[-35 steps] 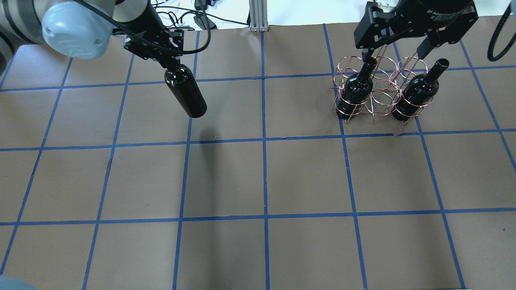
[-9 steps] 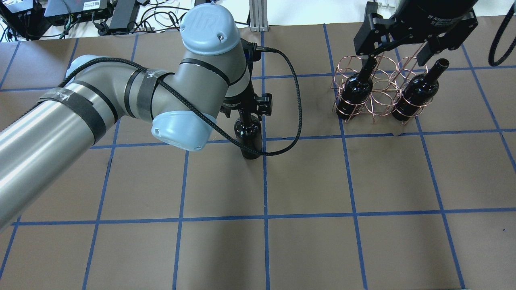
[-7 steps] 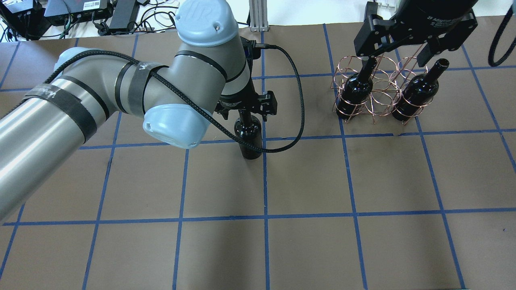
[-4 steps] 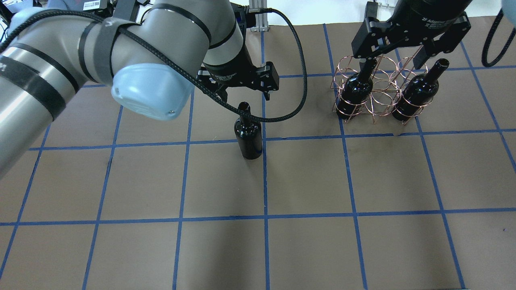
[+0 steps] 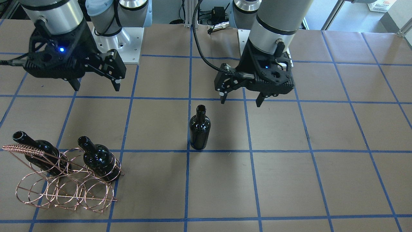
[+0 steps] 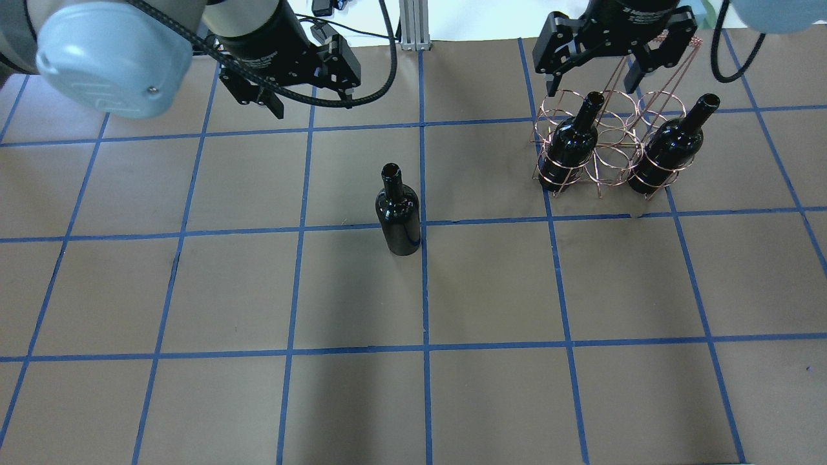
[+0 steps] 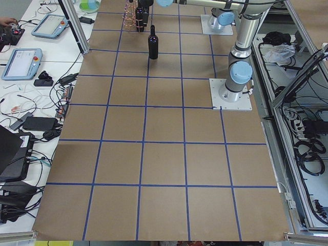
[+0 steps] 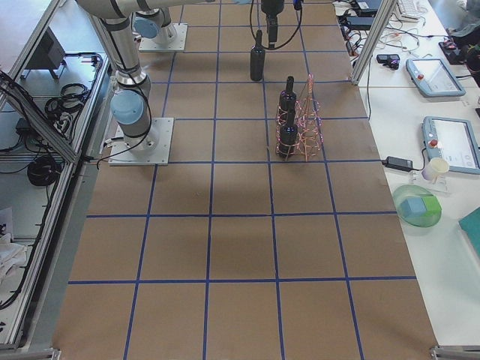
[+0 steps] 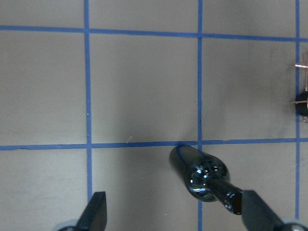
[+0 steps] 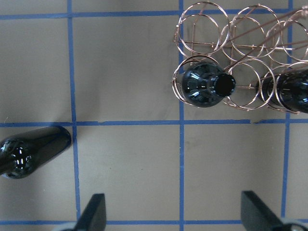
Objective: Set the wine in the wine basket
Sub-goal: 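Withdraw the left arm while the right arm reaches over the bottle, then grasp the bottle neck with the right gripper and lift it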
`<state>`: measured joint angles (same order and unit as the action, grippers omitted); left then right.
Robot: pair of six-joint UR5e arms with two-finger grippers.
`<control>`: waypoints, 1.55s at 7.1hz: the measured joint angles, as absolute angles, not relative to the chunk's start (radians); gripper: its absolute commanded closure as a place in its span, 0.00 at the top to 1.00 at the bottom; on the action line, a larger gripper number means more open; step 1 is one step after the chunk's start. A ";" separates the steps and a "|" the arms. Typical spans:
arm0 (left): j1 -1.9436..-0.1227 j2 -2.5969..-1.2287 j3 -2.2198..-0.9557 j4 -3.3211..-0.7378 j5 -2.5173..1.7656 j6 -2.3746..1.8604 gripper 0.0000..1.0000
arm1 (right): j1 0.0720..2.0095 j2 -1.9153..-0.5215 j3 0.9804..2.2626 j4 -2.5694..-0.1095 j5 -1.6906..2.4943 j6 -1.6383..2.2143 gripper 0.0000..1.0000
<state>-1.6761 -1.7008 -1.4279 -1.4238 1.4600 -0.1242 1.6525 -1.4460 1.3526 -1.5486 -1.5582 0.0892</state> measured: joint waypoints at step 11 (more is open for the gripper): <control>-1.390 -1.720 -1.422 -1.449 1.463 0.163 1.00 | 2.024 -1.190 1.361 -1.747 -1.584 0.511 0.77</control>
